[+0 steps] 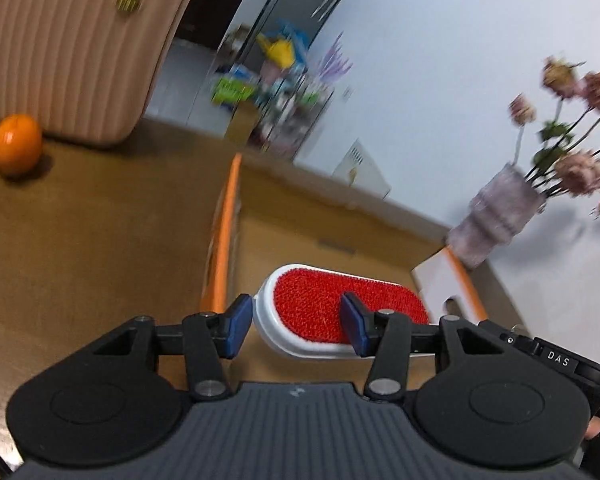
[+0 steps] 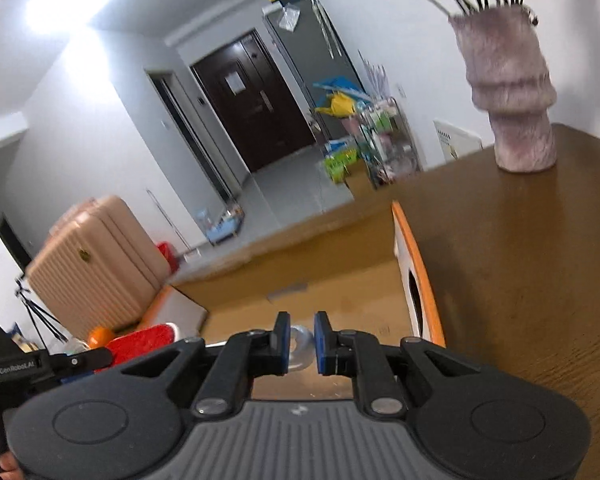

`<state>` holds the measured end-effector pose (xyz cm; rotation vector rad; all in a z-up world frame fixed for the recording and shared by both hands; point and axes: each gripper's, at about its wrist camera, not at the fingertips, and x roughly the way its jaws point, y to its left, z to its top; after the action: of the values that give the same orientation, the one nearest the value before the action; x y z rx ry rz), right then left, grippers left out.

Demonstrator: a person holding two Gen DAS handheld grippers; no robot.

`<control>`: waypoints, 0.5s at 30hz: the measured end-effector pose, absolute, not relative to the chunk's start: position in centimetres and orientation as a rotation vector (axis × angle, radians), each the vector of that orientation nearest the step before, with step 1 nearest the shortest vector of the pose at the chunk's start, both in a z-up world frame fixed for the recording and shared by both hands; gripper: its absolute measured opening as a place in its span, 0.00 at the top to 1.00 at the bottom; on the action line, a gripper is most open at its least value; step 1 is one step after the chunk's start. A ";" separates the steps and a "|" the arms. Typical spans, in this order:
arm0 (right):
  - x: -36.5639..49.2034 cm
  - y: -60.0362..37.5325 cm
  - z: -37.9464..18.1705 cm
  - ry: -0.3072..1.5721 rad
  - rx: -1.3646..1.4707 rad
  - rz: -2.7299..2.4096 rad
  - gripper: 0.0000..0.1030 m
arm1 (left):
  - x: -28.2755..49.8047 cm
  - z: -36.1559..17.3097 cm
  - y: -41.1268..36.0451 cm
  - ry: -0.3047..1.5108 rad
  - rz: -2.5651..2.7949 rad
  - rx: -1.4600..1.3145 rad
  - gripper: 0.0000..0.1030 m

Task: Organize rigid objects
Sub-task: 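Carry the red lint brush with the left gripper into the cardboard box and release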

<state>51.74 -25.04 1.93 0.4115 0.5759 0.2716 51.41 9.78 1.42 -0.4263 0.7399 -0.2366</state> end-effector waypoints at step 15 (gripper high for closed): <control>47.8 -24.3 3.3 0.526 0.260 0.264 0.88 | 46.2 5.3 8.7 0.657 -0.250 -0.280 0.43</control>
<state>47.82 -24.27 3.30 0.2603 0.5257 0.2640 46.19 8.66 5.31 -0.2804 0.6570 -0.2495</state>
